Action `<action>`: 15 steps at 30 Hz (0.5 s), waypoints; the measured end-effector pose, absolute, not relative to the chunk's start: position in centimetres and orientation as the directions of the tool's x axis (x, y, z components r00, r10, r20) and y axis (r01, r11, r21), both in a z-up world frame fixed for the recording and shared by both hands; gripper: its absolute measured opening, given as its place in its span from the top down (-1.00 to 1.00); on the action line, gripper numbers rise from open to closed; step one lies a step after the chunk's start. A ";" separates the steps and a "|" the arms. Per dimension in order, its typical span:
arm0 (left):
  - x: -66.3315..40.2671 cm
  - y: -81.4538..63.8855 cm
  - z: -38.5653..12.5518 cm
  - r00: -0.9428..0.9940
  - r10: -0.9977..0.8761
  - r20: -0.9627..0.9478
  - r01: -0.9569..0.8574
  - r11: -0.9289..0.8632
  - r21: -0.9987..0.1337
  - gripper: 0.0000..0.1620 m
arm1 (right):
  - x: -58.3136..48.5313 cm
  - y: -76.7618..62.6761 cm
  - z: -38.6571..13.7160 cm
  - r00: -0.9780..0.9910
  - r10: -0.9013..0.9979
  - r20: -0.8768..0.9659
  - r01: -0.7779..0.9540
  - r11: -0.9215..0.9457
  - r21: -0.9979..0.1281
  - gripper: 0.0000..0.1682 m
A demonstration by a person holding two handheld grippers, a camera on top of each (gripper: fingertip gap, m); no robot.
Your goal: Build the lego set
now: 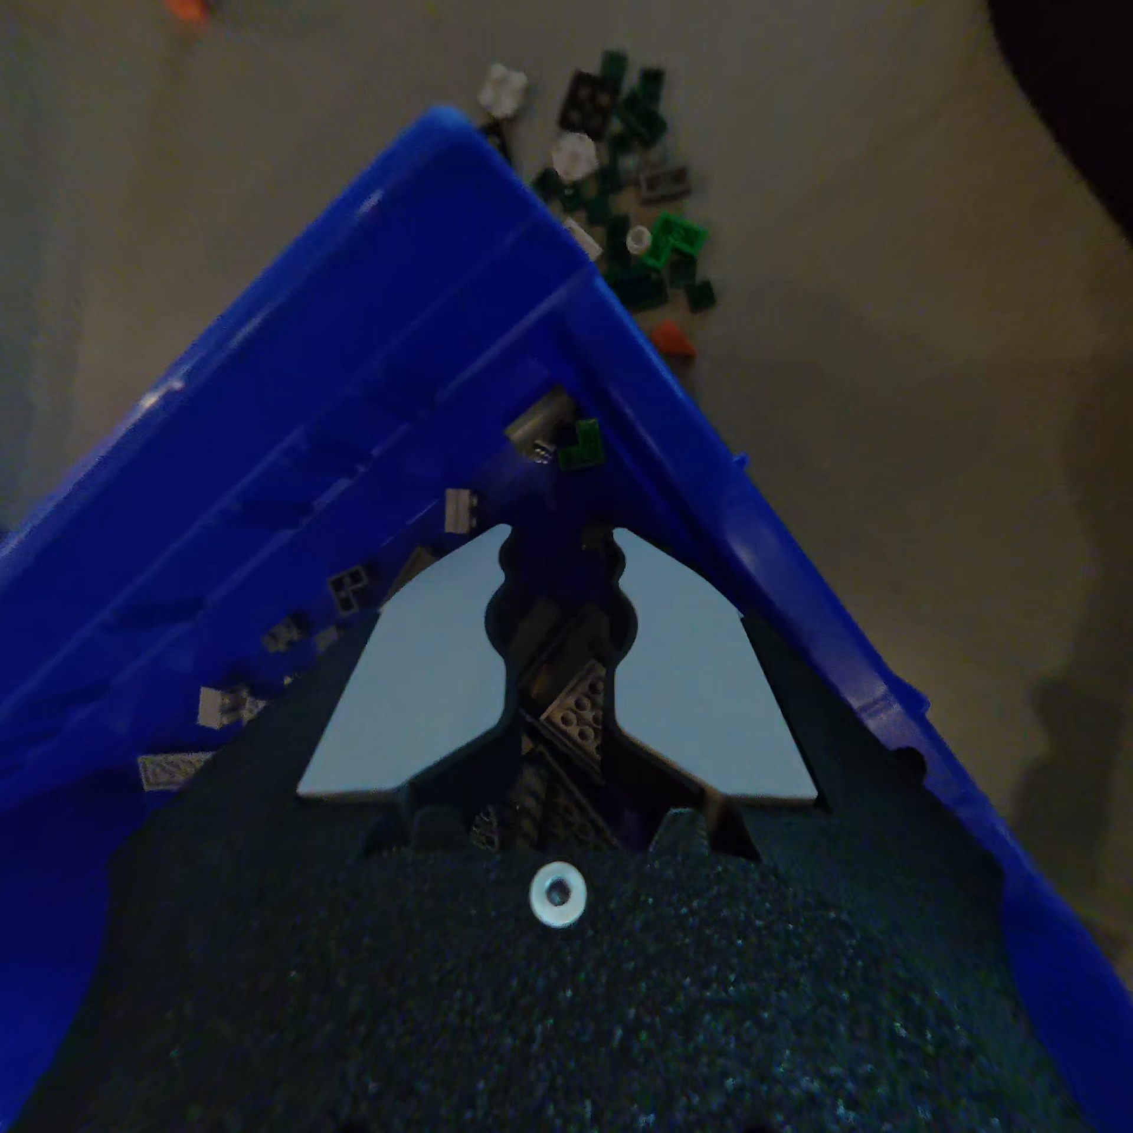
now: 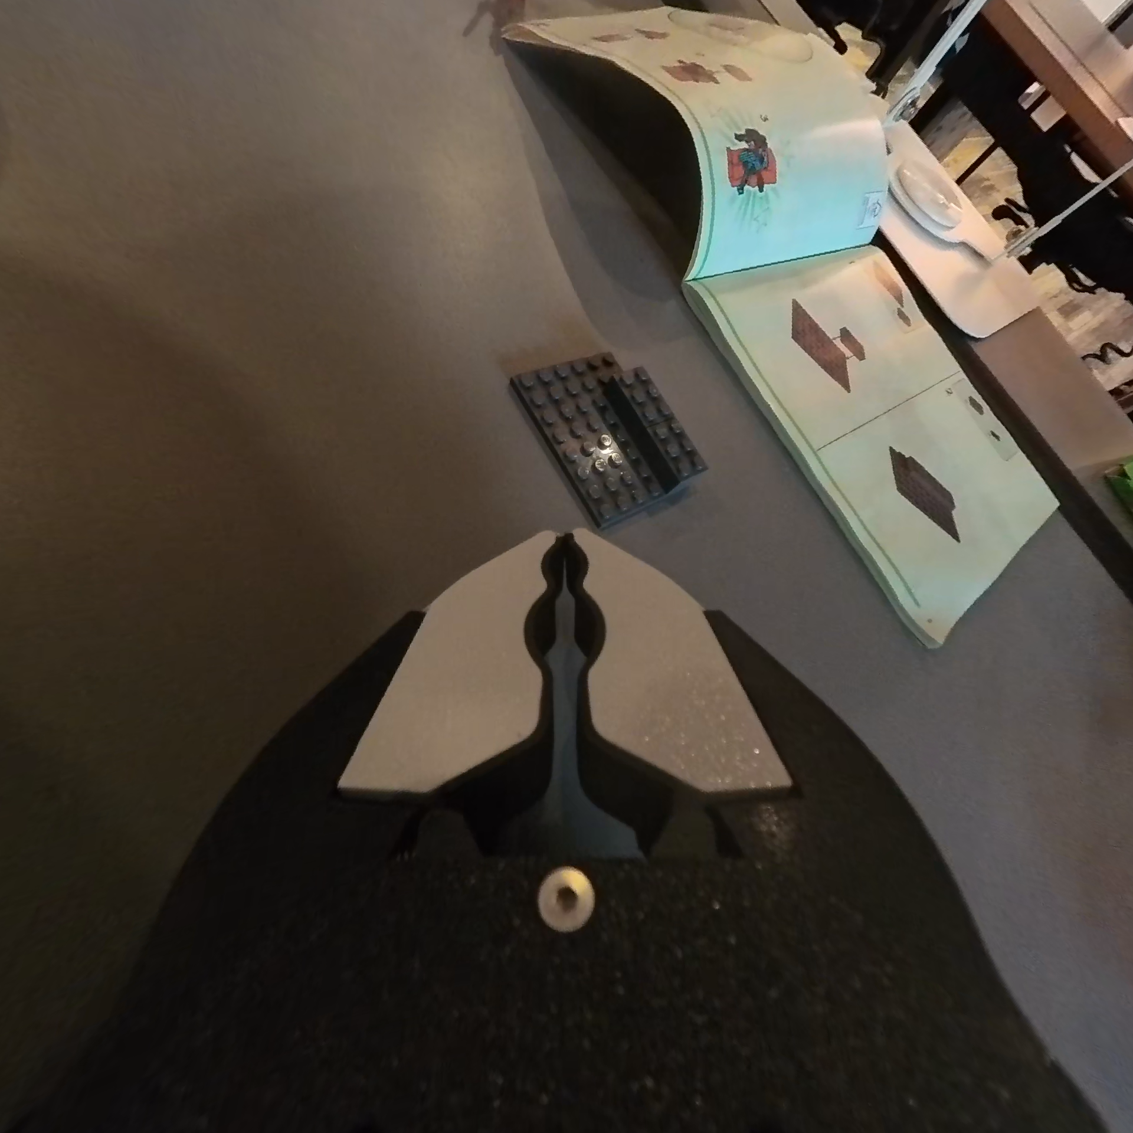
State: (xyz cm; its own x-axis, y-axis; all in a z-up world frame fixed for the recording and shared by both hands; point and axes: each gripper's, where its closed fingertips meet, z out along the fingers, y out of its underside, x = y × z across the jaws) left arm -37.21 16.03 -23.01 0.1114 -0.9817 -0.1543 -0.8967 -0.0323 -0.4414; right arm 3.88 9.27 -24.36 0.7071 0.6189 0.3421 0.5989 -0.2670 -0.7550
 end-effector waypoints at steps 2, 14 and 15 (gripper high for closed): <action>-37.1 15.7 -23.2 0.058 -0.989 -0.139 -0.905 0.007 -0.426 0.69 | 3.9 9.3 -24.5 0.706 0.619 0.343 0.602 -0.272 -0.751 1.00; -34.8 15.8 -24.7 -0.007 -0.997 0.081 -0.879 -0.033 -0.476 0.73 | 4.0 9.4 -24.7 0.704 0.616 0.352 0.615 -0.281 -0.737 1.00; -34.8 15.7 -24.8 -0.017 -0.996 0.091 -0.879 -0.029 -0.476 0.73 | 4.0 9.4 -24.7 0.705 0.616 0.351 0.614 -0.283 -0.737 1.00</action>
